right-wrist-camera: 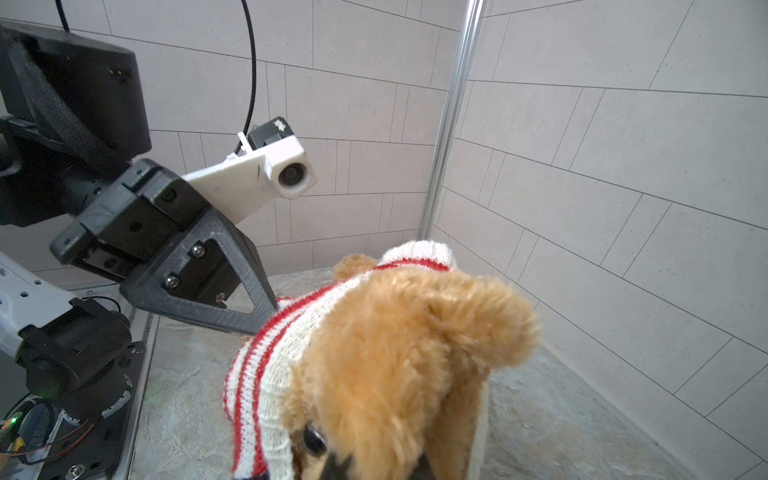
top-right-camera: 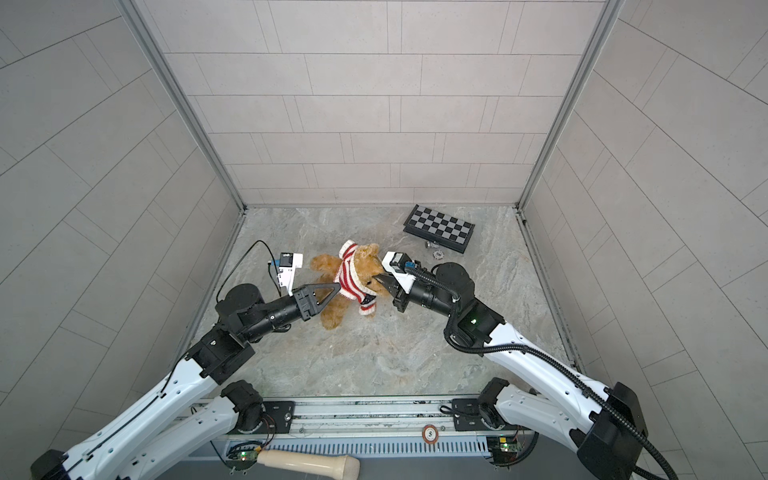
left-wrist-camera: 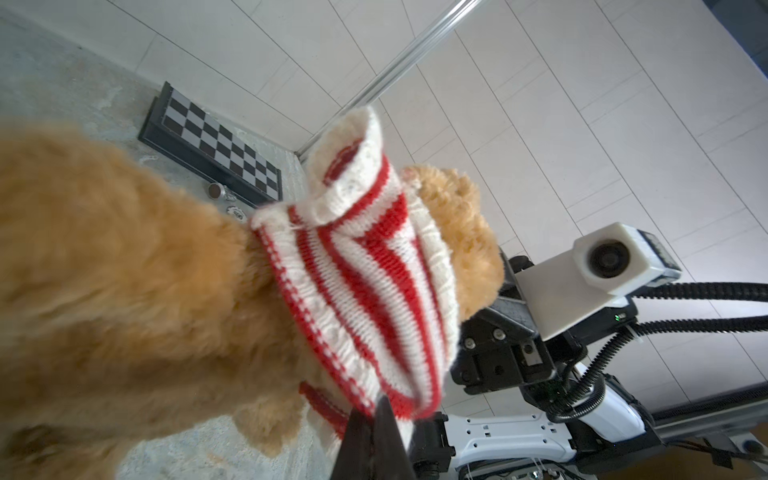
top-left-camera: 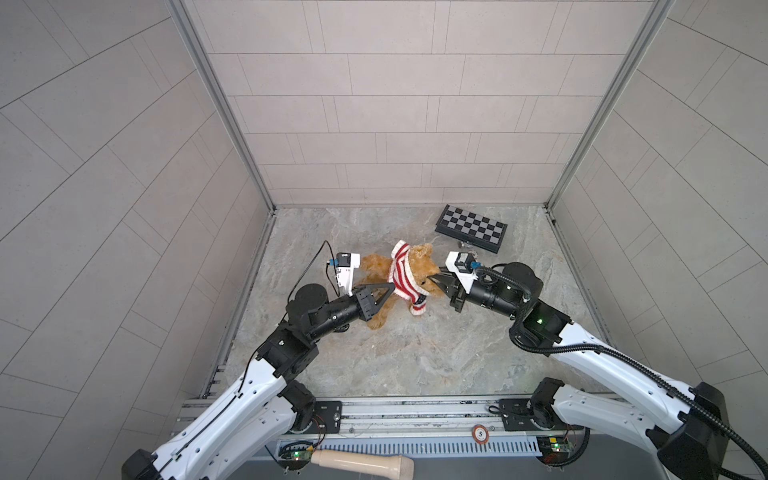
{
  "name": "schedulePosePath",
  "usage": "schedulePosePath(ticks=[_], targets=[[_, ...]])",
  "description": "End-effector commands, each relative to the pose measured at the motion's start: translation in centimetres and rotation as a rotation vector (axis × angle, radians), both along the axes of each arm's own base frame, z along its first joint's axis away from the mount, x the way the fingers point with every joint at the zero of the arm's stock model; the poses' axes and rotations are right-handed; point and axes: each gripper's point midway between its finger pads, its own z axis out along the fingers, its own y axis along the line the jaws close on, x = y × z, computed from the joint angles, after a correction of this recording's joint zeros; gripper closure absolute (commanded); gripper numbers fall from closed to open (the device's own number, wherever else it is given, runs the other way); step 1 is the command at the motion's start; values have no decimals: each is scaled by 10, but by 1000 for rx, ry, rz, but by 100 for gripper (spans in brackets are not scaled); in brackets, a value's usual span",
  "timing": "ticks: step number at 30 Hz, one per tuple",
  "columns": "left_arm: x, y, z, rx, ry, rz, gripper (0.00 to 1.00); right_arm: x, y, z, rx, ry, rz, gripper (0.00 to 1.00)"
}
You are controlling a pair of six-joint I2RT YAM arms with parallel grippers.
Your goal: Dress the teddy bear
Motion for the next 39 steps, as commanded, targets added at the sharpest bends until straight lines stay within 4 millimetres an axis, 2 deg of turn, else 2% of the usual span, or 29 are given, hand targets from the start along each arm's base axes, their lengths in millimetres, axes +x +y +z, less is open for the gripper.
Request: schedulePosePath(ticks=[1, 4, 11, 13, 18, 21, 23, 26, 28, 31, 34, 37, 39], targets=[[10, 18, -44, 83, 71, 57, 100, -13, -7, 40, 105, -103, 25, 100], [22, 32, -69, 90, 114, 99, 100, -20, -7, 47, 127, -107, 55, 100], [27, 40, -105, 191, 167, 118, 100, -30, -10, 60, 191, -121, 97, 100], [27, 38, -102, 164, 152, 105, 100, -27, -10, 60, 186, -112, 91, 100], [16, 20, -60, 27, 41, -15, 98, -13, -4, 42, 108, -69, 58, 100], [7, 19, -37, 6, -21, -42, 88, -8, -1, 32, 61, -49, 54, 100], [2, 20, -28, 4, -45, -53, 76, -7, 1, 27, 34, -50, 58, 100], [-9, 22, -35, 91, -15, -84, 56, -15, 5, 15, -27, -83, 110, 100], [-16, 34, -43, 202, 4, -61, 43, -18, 5, 10, -74, -105, 129, 100], [-22, 50, -38, 275, -3, -19, 35, -18, 7, 3, -128, -111, 171, 100], [-22, 50, -18, 232, -44, -9, 27, -24, 15, 2, -151, -136, 256, 100], [-18, 51, -4, 208, -72, 11, 7, -30, 22, 4, -194, -195, 331, 100], [-15, 49, 2, 204, -76, 12, 4, -34, 24, 5, -228, -237, 367, 100]])
